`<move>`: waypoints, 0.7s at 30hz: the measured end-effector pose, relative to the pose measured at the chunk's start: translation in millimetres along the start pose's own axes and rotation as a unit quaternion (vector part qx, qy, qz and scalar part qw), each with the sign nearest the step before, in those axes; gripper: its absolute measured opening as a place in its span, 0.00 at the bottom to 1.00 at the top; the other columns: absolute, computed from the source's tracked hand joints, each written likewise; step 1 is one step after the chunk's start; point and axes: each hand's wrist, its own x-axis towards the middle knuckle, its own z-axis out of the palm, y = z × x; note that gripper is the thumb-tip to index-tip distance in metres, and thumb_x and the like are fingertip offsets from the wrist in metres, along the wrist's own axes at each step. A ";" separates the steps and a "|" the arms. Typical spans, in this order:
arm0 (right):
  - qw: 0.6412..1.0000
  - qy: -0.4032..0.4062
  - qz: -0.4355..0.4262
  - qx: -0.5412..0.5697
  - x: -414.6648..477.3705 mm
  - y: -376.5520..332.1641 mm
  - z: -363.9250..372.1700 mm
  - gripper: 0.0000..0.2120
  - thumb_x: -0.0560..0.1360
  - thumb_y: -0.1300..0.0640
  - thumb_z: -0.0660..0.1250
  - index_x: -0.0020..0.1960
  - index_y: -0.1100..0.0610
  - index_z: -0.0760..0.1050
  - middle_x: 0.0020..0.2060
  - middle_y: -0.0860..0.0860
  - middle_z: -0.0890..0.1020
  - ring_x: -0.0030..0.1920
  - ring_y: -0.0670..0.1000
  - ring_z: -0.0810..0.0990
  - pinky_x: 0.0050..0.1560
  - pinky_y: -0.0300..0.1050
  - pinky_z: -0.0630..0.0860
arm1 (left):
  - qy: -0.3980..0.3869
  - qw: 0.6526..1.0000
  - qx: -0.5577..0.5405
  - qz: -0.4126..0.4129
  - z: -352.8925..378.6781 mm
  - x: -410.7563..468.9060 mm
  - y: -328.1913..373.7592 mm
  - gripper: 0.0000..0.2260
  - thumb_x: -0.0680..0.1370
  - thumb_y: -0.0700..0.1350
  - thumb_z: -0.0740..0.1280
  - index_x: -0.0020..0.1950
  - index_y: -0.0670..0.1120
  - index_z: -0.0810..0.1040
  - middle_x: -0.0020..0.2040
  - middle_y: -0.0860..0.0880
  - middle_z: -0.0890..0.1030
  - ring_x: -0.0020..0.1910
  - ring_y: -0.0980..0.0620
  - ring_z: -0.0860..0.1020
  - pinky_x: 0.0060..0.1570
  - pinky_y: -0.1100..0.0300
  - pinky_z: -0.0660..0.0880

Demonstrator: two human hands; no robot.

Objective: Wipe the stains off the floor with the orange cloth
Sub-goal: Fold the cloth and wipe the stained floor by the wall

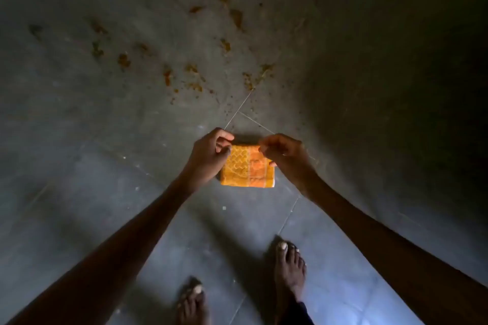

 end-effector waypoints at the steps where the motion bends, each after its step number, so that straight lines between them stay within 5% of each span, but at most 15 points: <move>1: 0.999 0.009 -0.022 -0.028 12.1 17.3 7.4 0.09 0.75 0.61 0.72 0.46 0.46 0.81 0.41 0.43 0.85 0.42 0.41 0.82 0.46 0.37 0.77 | 0.003 1.000 0.002 -0.003 10.1 12.5 -19.2 0.11 0.75 0.39 0.70 0.56 0.42 0.78 0.49 0.44 0.83 0.47 0.48 0.82 0.51 0.57 0.78; 3: 0.994 0.010 -0.058 -0.092 33.6 45.9 14.4 0.09 0.74 0.60 0.73 0.50 0.48 0.80 0.46 0.43 0.85 0.46 0.40 0.82 0.48 0.35 0.74 | 0.006 1.000 0.025 -0.002 17.8 32.8 -47.0 0.14 0.75 0.42 0.71 0.58 0.41 0.77 0.51 0.41 0.81 0.46 0.47 0.82 0.50 0.56 0.78; 6: 0.967 0.014 -0.110 -0.230 58.3 80.7 19.9 0.17 0.73 0.53 0.74 0.60 0.51 0.78 0.56 0.47 0.83 0.56 0.48 0.78 0.56 0.46 0.74 | -0.029 0.994 0.107 0.004 26.8 59.2 -80.3 0.16 0.75 0.44 0.72 0.60 0.40 0.76 0.54 0.41 0.79 0.44 0.49 0.80 0.45 0.64 0.71; 10: 0.936 -0.018 -0.104 -0.336 79.7 108.7 20.4 0.24 0.74 0.45 0.71 0.69 0.48 0.72 0.65 0.48 0.78 0.66 0.54 0.71 0.64 0.53 0.67 | -0.085 0.968 0.232 0.035 20.2 70.1 -107.2 0.17 0.75 0.46 0.71 0.60 0.40 0.75 0.55 0.41 0.79 0.45 0.50 0.79 0.44 0.63 0.68; 13: 0.879 -0.058 -0.135 -0.454 88.0 125.7 19.2 0.31 0.76 0.39 0.66 0.74 0.50 0.64 0.72 0.51 0.71 0.69 0.57 0.69 0.67 0.57 0.65 | -0.128 0.957 0.258 0.025 18.6 76.8 -109.6 0.20 0.75 0.54 0.71 0.59 0.42 0.76 0.51 0.44 0.80 0.42 0.52 0.79 0.44 0.60 0.72; 15: 0.827 -0.081 -0.164 -0.532 90.9 130.7 15.8 0.32 0.76 0.36 0.63 0.74 0.51 0.63 0.71 0.53 0.70 0.68 0.58 0.70 0.65 0.58 0.67 | -0.157 0.950 0.270 0.004 25.1 80.2 -104.2 0.20 0.73 0.61 0.69 0.49 0.44 0.78 0.43 0.45 0.82 0.40 0.50 0.79 0.41 0.57 0.72; 17: 0.815 -0.100 -0.170 -0.545 95.0 122.6 10.9 0.27 0.76 0.35 0.62 0.69 0.49 0.67 0.68 0.51 0.71 0.66 0.56 0.70 0.65 0.55 0.66 | -0.151 0.948 0.279 -0.012 36.0 84.8 -97.7 0.17 0.73 0.62 0.68 0.39 0.48 0.77 0.33 0.49 0.78 0.34 0.54 0.77 0.35 0.60 0.70; 18: 0.818 -0.117 -0.160 -0.540 96.2 114.8 12.0 0.26 0.76 0.34 0.63 0.67 0.48 0.70 0.67 0.50 0.73 0.67 0.55 0.70 0.65 0.55 0.65 | -0.154 0.950 0.271 -0.022 42.0 86.3 -97.2 0.24 0.71 0.64 0.68 0.46 0.42 0.78 0.33 0.49 0.78 0.35 0.54 0.78 0.35 0.60 0.71; 19: 0.821 -0.130 -0.144 -0.537 95.7 105.7 13.5 0.25 0.75 0.34 0.65 0.65 0.48 0.73 0.66 0.49 0.74 0.67 0.55 0.70 0.65 0.54 0.65 | -0.149 0.953 0.260 -0.039 45.7 86.3 -98.9 0.27 0.68 0.66 0.67 0.36 0.41 0.73 0.36 0.46 0.81 0.38 0.50 0.81 0.38 0.57 0.73; 21: 0.838 -0.134 -0.112 -0.517 97.1 94.9 20.3 0.24 0.71 0.35 0.71 0.58 0.50 0.79 0.60 0.51 0.80 0.63 0.55 0.76 0.60 0.51 0.71 | -0.112 0.972 0.199 -0.059 51.1 79.1 -106.8 0.24 0.66 0.62 0.70 0.41 0.40 0.79 0.45 0.36 0.82 0.47 0.40 0.82 0.43 0.52 0.75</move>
